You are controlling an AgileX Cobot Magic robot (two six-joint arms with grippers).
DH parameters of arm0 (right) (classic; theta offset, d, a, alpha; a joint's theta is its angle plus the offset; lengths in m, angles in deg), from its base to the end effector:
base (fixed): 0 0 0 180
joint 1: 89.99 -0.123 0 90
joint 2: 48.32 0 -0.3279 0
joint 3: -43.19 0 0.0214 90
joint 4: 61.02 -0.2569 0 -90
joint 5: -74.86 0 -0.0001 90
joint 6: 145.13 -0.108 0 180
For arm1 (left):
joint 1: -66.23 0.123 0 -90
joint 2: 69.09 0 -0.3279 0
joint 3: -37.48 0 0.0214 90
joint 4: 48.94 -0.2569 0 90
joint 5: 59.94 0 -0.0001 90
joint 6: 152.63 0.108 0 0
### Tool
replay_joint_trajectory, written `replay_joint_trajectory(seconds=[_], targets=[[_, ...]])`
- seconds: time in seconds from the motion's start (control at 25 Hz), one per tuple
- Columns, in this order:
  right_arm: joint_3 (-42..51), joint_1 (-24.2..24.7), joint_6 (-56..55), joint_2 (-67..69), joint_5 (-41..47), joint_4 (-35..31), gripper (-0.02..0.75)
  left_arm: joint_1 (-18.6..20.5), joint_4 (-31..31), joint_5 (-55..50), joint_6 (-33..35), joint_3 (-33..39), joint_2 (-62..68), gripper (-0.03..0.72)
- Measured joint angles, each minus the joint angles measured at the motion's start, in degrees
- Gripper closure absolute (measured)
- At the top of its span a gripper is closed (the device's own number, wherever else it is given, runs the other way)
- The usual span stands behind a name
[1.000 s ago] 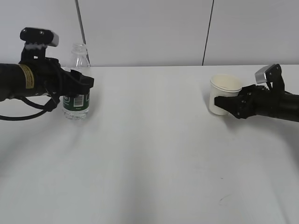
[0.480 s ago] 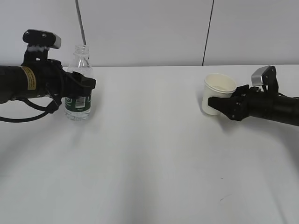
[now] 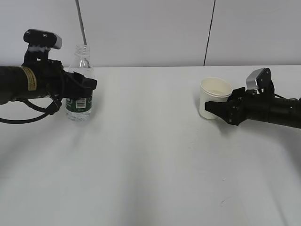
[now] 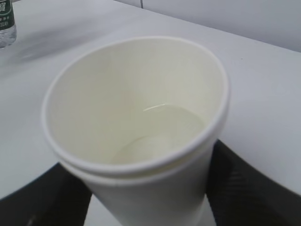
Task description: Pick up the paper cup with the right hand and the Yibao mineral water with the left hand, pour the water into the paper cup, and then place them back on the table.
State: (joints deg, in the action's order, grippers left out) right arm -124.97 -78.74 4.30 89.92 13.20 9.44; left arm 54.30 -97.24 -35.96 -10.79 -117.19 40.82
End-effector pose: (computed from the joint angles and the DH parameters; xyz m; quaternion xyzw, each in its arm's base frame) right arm 0.4534 0.0011 0.1007 -0.3150 0.7301 0.2538 0.5507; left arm 0.3826 -0.1143 0.2144 0.2210 0.8248 -0.1512 0.4979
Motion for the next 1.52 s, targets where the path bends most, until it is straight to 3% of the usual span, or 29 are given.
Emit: replay_joint_trajectory(seconds=[0.84, 1.52], targets=[[0.00, -1.89, 0.00, 0.25, 3.10, 0.32, 0.205, 0.00, 2.30, 3.93, 1.03, 0.00, 0.00, 0.303], [0.00, -1.89, 0.26, 2.29, -0.46, -0.91, 0.205, 0.00, 4.68, 8.53, 1.55, 0.00, 4.50, 0.303]])
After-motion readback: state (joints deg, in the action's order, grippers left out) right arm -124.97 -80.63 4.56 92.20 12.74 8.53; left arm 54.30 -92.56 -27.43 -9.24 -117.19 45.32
